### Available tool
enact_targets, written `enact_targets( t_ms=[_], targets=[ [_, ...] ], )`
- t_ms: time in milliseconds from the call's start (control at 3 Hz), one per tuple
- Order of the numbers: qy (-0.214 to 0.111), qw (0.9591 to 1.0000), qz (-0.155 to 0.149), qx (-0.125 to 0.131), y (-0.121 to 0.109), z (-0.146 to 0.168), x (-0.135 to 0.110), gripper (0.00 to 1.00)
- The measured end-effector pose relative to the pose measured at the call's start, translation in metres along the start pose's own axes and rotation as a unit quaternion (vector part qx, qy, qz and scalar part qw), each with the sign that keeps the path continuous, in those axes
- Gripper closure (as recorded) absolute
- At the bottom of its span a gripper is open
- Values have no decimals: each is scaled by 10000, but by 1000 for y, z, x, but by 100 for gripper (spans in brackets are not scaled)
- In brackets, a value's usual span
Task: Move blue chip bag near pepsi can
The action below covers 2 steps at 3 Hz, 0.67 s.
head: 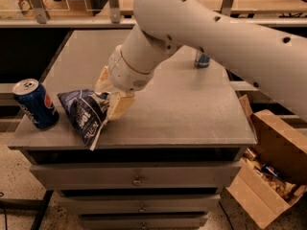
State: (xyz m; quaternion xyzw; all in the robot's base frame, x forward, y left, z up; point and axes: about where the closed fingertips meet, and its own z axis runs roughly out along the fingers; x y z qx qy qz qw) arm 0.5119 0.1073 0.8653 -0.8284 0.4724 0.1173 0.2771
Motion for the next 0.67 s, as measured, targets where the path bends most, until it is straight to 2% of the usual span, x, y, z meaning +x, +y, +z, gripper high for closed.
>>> enact_targets(
  t_ms=[333, 667],
  targets=[
    [-1, 10000, -13, -7, 0, 0, -1, 0],
    [-1, 10000, -14, -7, 0, 0, -1, 0]
  ],
)
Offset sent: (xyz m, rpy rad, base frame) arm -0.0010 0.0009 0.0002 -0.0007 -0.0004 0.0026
